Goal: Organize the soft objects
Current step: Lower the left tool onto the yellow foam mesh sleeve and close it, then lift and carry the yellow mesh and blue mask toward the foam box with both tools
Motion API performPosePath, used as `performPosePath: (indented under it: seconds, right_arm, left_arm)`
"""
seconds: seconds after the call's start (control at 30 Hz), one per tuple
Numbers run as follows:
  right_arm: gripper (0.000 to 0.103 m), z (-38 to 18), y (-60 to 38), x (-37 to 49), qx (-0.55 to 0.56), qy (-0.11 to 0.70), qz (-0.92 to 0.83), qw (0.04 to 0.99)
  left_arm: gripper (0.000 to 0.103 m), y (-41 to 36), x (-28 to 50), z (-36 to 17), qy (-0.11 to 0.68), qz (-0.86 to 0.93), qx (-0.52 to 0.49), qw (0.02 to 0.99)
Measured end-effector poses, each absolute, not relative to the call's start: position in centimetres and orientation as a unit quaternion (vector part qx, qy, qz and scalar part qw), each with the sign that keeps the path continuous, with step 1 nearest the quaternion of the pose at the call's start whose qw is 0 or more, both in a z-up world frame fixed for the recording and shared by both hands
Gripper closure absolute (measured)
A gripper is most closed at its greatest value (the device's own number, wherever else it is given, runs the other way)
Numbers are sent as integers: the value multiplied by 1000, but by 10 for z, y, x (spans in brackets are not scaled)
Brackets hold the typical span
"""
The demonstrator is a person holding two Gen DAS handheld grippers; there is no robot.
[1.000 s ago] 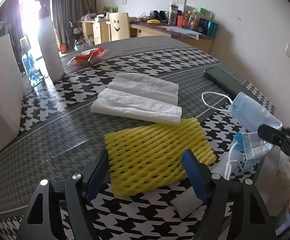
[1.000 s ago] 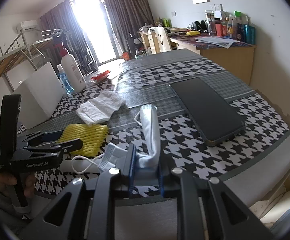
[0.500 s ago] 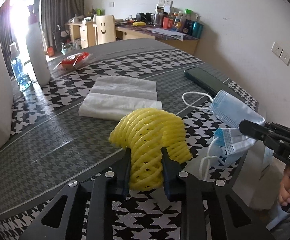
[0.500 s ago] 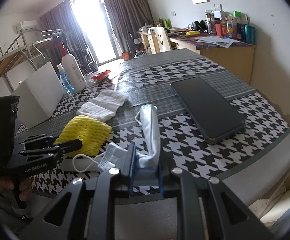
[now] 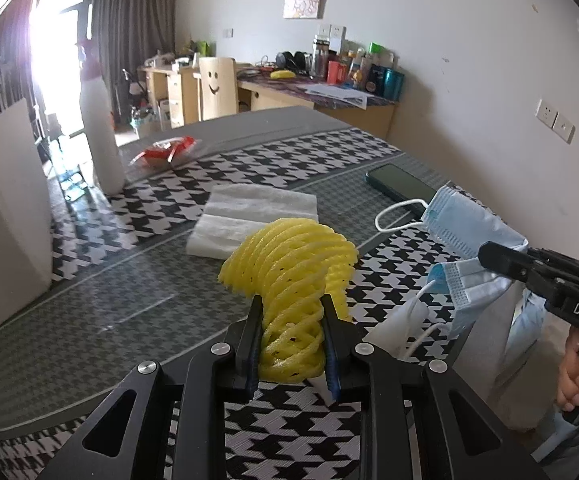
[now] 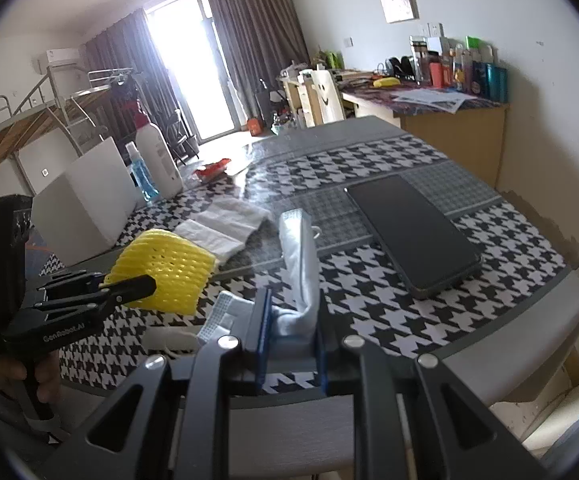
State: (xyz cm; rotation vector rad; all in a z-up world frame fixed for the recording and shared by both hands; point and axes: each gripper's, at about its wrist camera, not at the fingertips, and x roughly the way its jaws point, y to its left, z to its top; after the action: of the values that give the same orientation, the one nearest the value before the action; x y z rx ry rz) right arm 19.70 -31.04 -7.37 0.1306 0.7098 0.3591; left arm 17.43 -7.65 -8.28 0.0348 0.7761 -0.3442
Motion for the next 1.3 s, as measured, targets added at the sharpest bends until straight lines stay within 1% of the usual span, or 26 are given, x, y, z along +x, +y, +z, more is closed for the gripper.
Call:
performPosePath:
  seconds: [0.33, 1.3]
  right_arm:
    - [80, -58, -298, 190, 54, 325, 182, 926]
    - [80, -36, -270, 184, 42, 294, 215, 930]
  left_arm:
    - [77, -69, 163, -73, 357, -163, 19, 920]
    - [77, -40, 134, -51, 319, -142, 18, 937]
